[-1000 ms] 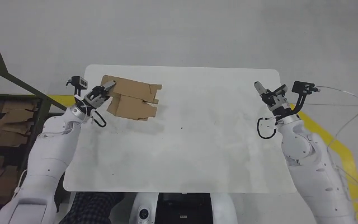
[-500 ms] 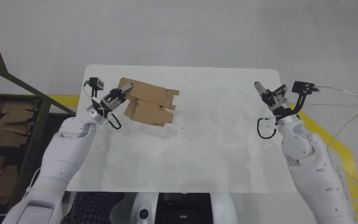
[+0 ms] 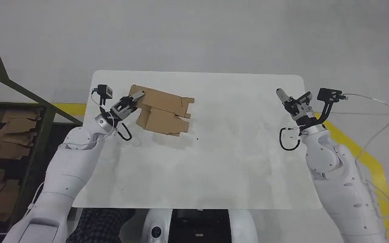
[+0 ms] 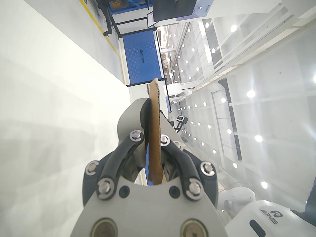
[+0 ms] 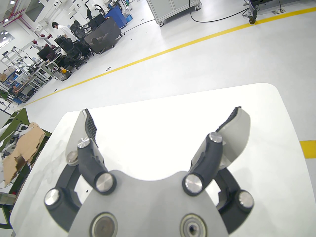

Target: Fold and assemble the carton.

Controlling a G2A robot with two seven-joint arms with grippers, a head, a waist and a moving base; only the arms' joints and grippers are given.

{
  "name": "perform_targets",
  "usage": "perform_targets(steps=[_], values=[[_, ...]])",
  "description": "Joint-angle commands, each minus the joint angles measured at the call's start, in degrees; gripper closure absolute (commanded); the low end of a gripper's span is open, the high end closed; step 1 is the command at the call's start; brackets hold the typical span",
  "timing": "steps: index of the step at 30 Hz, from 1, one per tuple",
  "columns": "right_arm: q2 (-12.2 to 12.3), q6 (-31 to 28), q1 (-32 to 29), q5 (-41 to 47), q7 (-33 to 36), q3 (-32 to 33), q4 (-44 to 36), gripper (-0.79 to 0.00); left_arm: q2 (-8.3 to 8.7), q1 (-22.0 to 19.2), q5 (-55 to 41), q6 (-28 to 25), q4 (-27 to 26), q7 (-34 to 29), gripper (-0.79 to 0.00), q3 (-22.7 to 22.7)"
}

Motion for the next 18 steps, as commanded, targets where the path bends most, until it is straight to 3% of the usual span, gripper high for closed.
perform_targets(steps=[1, 18], values=[[0.00, 0.00, 0.00, 0.00, 0.00, 0.00, 0.00, -0.785, -0.38, -1.15, -1.05, 0.98, 0.01, -1.73, 0.000, 1.11], [0.00, 0.00, 0.00, 0.00, 0.00, 0.00, 0.00, -0.785, -7.33, -20.61, 4.29, 0.85, 9.43, -12.86, 0.000, 19.67]])
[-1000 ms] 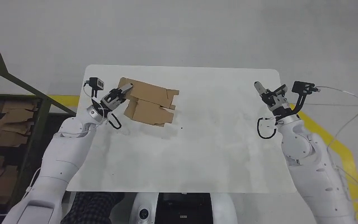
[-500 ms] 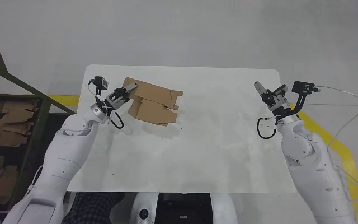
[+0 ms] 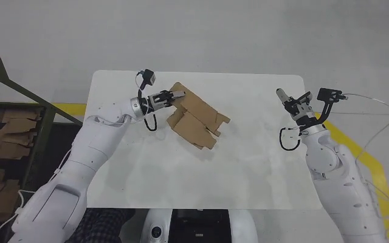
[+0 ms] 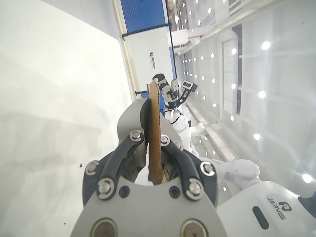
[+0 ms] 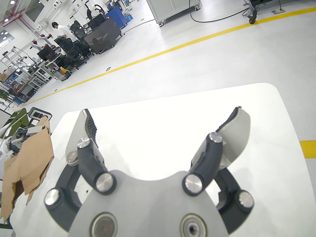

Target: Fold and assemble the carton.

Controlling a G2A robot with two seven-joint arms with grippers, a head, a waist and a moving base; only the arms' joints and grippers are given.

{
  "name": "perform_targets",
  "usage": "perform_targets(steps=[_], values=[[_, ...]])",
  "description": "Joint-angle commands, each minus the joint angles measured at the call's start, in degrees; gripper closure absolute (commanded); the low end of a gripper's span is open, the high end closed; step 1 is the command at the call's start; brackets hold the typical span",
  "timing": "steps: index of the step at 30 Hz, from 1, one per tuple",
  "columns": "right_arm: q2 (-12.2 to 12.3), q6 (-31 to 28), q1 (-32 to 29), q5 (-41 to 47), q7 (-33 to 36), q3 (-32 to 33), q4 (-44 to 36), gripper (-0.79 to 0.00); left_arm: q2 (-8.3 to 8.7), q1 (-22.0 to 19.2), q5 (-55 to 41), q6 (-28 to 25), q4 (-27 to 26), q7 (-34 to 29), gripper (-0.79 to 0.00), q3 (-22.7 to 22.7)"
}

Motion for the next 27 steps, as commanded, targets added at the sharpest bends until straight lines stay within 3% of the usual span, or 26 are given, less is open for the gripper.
perform_targets(steps=[1, 12, 18, 27], values=[[0.00, 0.00, 0.00, 0.00, 0.00, 0.00, 0.00, -0.785, -0.72, -1.83, 1.12, -0.95, 1.01, -1.69, 0.000, 1.79], [0.00, 0.00, 0.00, 0.00, 0.00, 0.00, 0.00, -0.785, -3.40, -8.14, 2.09, -2.88, 5.25, -11.44, 0.000, 6.73], [0.00, 0.00, 0.00, 0.00, 0.00, 0.00, 0.00, -0.785, -4.27, -9.18, -0.09, -3.45, 6.55, -14.96, 0.000, 7.47], [0.00, 0.00, 0.00, 0.00, 0.00, 0.00, 0.00, -0.785, -4.27, -9.18, -0.09, -3.45, 6.55, -14.96, 0.000, 7.47]])
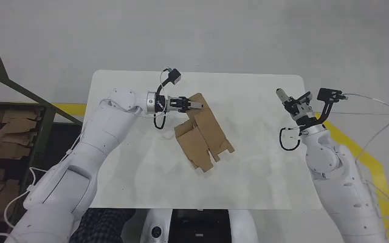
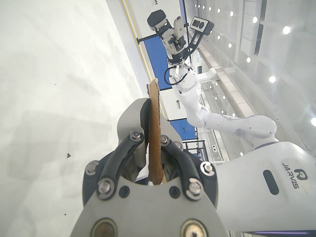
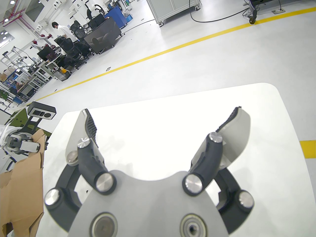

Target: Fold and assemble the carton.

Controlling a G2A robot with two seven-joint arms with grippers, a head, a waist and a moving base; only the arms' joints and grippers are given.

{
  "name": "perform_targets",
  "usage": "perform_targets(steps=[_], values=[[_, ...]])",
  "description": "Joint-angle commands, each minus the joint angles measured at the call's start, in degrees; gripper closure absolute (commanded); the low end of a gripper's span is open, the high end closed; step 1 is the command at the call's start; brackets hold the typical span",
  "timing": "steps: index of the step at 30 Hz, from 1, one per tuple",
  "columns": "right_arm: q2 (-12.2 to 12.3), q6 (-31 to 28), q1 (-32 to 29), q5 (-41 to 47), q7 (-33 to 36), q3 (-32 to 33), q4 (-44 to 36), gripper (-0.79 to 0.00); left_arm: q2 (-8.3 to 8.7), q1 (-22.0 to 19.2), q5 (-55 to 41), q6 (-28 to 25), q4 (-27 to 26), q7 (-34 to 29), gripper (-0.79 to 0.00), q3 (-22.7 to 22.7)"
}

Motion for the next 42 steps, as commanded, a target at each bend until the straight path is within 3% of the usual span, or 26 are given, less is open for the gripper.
perform_targets(steps=[1, 19, 26, 31, 42], values=[[0.00, 0.00, 0.00, 0.00, 0.00, 0.00, 0.00, -0.785, 0.00, 0.00, 0.00, 0.00, 0.00, 0.00, 0.000, 0.00], [-0.05, -1.39, -0.41, 0.66, 1.55, -0.13, -0.17, -0.785, 0.00, 0.00, 0.00, 0.00, 0.00, 0.00, 0.000, 0.00], [0.31, -11.79, -1.54, 4.97, 9.59, 0.71, -0.37, -0.785, 0.00, 0.00, 0.00, 0.00, 0.00, 0.00, 0.000, 0.00], [0.45, -20.62, -1.19, 14.98, 19.35, -0.30, 0.76, -0.785, 0.00, 0.00, 0.00, 0.00, 0.00, 0.00, 0.000, 0.00], [-0.24, -29.30, 5.76, 32.07, 40.69, -10.24, 4.67, -0.785, 0.00, 0.00, 0.00, 0.00, 0.00, 0.00, 0.000, 0.00]])
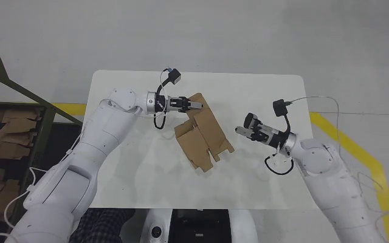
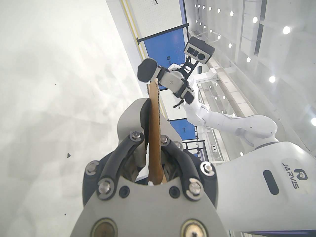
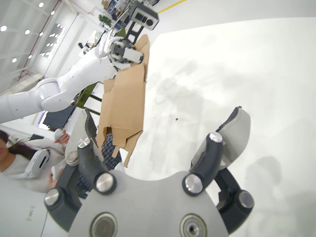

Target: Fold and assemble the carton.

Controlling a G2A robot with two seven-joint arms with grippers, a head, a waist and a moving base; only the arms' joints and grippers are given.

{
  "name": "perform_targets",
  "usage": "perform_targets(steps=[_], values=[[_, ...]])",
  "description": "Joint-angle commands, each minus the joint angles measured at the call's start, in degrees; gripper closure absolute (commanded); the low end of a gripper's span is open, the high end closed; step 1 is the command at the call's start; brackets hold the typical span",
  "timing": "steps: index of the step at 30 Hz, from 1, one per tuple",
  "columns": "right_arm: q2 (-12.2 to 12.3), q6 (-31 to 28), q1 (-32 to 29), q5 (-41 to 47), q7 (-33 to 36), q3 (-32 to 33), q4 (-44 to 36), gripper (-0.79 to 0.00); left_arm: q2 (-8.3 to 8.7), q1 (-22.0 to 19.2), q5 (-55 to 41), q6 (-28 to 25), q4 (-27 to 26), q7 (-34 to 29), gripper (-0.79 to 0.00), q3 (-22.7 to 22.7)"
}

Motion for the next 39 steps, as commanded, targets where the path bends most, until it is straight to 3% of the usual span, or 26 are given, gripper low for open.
perform_targets(steps=[1, 14, 17, 18, 19, 20, 27, 29, 31, 35, 36, 37, 39], values=[[-0.17, -0.62, 1.51, 4.41, 3.85, -1.72, 1.14, -0.785, 0.00, 0.00, 0.00, 0.00, 0.00, 0.00, 0.000, 0.00], [-2.99, -0.88, 12.90, 14.17, 14.81, -13.83, 12.36, -0.785, 0.00, 0.00, 0.00, 0.00, 0.00, 0.00, 0.000, 0.00], [-3.58, -1.65, 14.72, 17.20, 17.33, -15.70, 14.43, -0.653, 0.00, 0.00, 0.00, 0.00, 0.00, 0.00, 0.000, 0.00], [-3.73, -1.82, 15.26, 17.97, 18.07, -16.14, 15.11, -0.560, 0.00, 0.00, 0.00, 0.00, 0.00, 0.00, 0.000, 0.00], [-3.88, -2.01, 15.70, 18.88, 18.82, -16.56, 15.69, -0.406, 0.00, 0.00, 0.00, 0.00, 0.00, 0.00, 0.000, 0.00], [-4.03, -2.12, 16.08, 19.97, 19.55, -16.95, 16.26, -0.351, 0.00, 0.00, 0.00, 0.00, 0.00, 0.00, 0.000, 0.00], [-4.81, -1.97, 18.59, 24.75, 23.50, -18.91, 19.74, -0.163, 0.00, 0.00, 0.00, 0.00, 0.00, 0.00, 0.000, 0.00], [-4.98, -1.57, 19.16, 25.37, 23.90, -19.42, 20.58, -0.055, 0.00, 0.00, 0.00, 0.00, 0.00, 0.00, 0.000, 0.00], [-5.13, -1.15, 19.60, 26.28, 24.32, -19.93, 21.14, 0.000, 0.00, 0.00, 0.00, 0.00, 0.00, 0.00, 0.000, 0.00], [-5.26, -0.50, 20.28, 27.56, 24.97, -20.89, 21.51, 0.000, 0.00, 0.00, 0.00, 0.00, 0.00, 0.00, 0.000, 0.00], [-5.28, -0.34, 20.38, 27.98, 25.14, -21.14, 21.49, 0.000, 0.00, 0.00, 0.00, 0.00, 0.00, 0.00, -0.265, 0.00], [-5.28, -0.19, 20.50, 28.36, 25.29, -21.37, 21.44, 0.000, 0.00, 0.00, 0.00, 0.00, 0.00, 0.00, -0.779, 0.00], [-5.28, 0.09, 20.62, 29.48, 25.57, -21.80, 21.19, 0.000, 0.00, 0.00, 0.00, 0.00, 0.00, 0.00, -0.785, 0.00]])
